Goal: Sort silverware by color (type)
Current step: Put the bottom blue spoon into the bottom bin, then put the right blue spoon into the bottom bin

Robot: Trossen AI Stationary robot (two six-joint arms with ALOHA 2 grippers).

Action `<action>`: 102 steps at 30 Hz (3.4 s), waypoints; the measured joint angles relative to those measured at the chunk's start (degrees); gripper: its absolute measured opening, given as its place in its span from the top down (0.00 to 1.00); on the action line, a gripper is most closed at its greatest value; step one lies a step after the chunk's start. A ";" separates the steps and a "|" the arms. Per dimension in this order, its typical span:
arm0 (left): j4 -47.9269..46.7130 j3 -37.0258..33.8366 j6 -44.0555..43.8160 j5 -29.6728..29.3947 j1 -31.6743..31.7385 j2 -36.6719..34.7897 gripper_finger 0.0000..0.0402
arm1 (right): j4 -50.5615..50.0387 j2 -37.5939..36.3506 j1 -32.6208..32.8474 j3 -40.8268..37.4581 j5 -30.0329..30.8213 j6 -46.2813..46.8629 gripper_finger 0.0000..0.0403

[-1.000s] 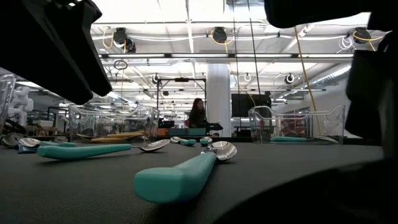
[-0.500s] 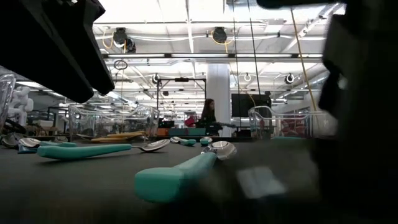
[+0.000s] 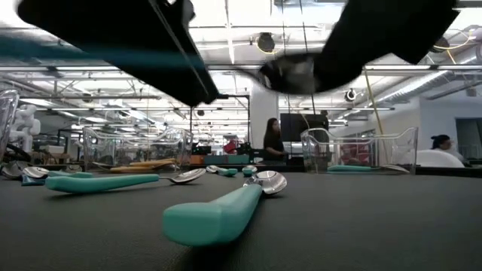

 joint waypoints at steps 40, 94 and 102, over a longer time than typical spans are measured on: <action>-2.57 0.11 4.70 18.07 9.77 -1.51 0.96 | -10.56 -0.09 0.56 0.38 10.85 1.44 0.98; -66.45 -5.51 -32.84 -0.94 -5.49 -32.57 0.91 | -2.75 -1.14 -10.49 1.73 17.86 5.89 0.59; -64.88 -10.48 -30.48 -15.02 8.39 -47.71 0.93 | -0.21 -1.11 -9.93 1.73 18.10 0.23 0.59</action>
